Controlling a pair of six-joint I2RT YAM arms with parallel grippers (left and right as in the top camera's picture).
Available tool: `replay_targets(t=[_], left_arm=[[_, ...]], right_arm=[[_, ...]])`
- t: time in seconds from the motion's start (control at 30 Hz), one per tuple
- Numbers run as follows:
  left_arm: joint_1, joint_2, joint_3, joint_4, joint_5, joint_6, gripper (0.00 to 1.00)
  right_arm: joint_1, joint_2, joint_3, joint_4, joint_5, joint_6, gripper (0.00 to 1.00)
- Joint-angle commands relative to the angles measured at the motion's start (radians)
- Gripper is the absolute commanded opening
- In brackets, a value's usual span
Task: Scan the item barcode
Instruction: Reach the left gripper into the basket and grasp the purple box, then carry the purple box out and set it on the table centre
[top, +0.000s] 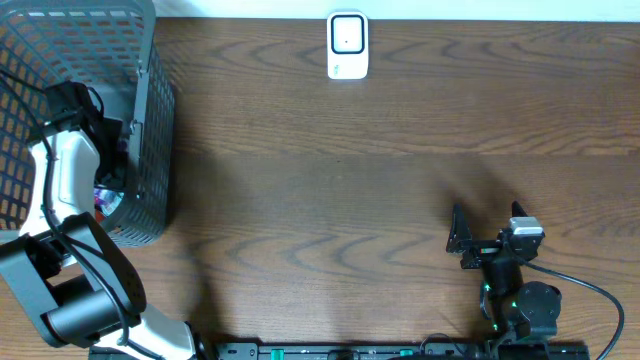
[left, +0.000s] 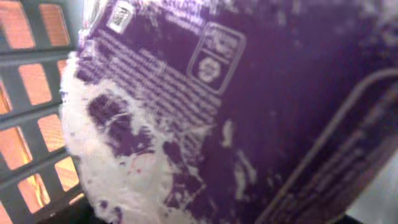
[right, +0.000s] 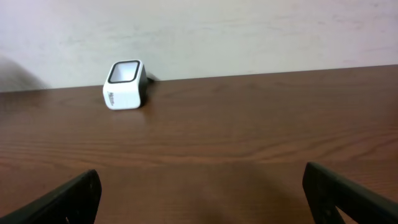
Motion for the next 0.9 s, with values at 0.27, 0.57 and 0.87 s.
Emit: replay_targets(t=[0.27, 0.57, 0.87], left_arm=[[0.016, -0.032, 0.079, 0.043, -0.017, -0.085, 0.08], [-0.023, -0.280, 0.330, 0.253, 0.080, -0.427, 0.07], [-0.161, -0.540, 0.340, 0.469, 0.552, -0.669, 0.07]], right_arm=[[-0.001, -0.006, -0.003, -0.002, -0.005, -0.009, 0.99], [-0.001, -0.006, -0.003, -0.002, -0.005, -0.009, 0.99], [-0.001, -0.006, -0.003, -0.002, -0.005, -0.009, 0.99]])
